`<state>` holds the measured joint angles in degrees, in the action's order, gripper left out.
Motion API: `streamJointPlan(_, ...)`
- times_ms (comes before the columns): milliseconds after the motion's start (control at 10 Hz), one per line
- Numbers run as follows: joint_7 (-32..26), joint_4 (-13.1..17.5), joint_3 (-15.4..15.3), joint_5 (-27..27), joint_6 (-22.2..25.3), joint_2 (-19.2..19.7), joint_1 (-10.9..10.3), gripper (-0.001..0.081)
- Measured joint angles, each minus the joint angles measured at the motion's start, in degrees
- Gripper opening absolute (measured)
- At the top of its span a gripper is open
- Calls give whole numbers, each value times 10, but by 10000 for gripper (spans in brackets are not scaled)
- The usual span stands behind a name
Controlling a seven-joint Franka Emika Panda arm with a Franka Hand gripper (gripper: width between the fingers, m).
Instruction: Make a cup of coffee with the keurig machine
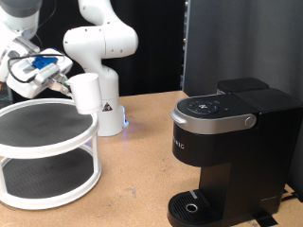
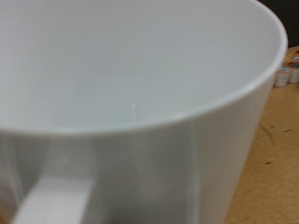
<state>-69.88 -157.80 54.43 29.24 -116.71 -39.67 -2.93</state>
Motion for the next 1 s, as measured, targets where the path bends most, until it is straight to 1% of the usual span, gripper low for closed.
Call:
streamJointPlan(200,0,-15,-16,62,-89,2,-47,74)
streamJointPlan(400,0,-22,-28,118,-165,10,-100,74)
streamJointPlan(600,0,-22,-30,157,-217,27,-158,74)
streamJointPlan(800,-2,-20,-30,190,-254,48,-208,74)
streamJointPlan(900,-4,-17,-24,196,-262,57,-222,74)
streamJointPlan(1000,-4,-17,-24,196,-262,57,-222,74)
